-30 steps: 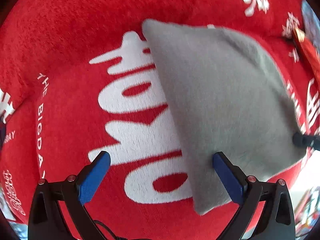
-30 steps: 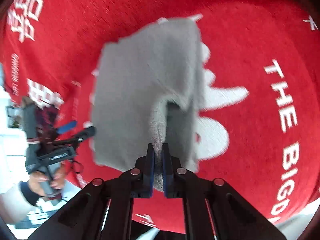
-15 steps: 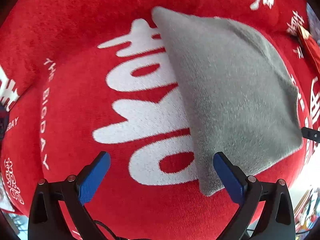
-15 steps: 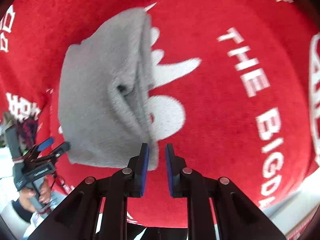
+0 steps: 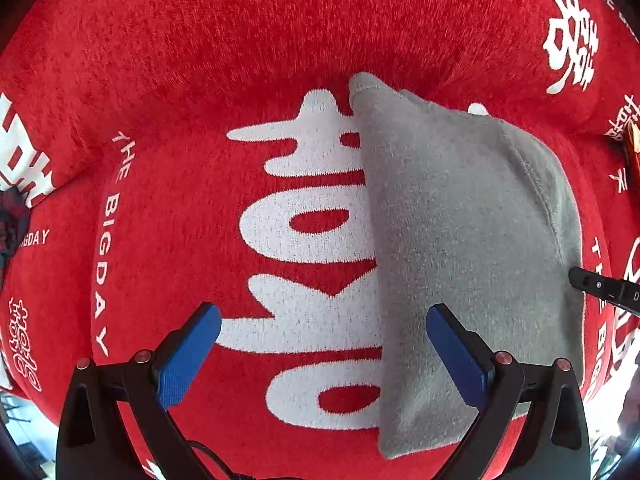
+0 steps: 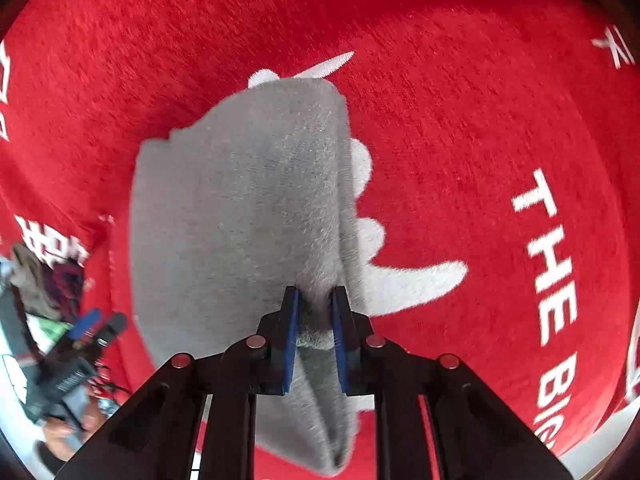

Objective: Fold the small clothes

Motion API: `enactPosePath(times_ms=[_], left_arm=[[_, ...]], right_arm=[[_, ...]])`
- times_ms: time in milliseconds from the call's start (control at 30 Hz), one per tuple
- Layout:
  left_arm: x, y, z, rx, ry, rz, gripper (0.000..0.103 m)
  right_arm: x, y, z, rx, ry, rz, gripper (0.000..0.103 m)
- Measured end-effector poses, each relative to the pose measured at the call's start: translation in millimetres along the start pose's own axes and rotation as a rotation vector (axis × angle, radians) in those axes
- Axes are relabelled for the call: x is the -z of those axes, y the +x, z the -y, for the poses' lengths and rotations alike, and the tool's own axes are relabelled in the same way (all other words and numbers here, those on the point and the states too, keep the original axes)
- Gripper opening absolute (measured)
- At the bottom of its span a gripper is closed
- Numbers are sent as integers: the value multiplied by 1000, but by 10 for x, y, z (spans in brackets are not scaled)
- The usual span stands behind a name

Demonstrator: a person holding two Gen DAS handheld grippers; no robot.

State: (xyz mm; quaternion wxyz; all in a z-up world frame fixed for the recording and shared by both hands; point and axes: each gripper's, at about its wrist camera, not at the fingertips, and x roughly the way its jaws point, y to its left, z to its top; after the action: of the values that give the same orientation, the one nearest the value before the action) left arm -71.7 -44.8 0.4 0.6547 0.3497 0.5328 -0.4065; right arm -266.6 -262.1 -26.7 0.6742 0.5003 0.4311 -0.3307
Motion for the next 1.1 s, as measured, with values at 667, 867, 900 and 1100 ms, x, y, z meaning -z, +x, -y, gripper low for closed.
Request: enactPosePath(times_ms=[667,867,900,1100], left_arm=[[-15,49,126,-28,5,-46,103],[-39,60,159,-31,6,-49,103],[-46,63,167,-31,7,-50,103],[-98,90,196,-17,-13,-59,103]], right_arm=[[253,-255,314,-76,111,-42,62],[217,-226,328,-95,110,-47,66],[209,-221,331,-98,110,-49,66],[165,-224,354,-117,109,-50,66]])
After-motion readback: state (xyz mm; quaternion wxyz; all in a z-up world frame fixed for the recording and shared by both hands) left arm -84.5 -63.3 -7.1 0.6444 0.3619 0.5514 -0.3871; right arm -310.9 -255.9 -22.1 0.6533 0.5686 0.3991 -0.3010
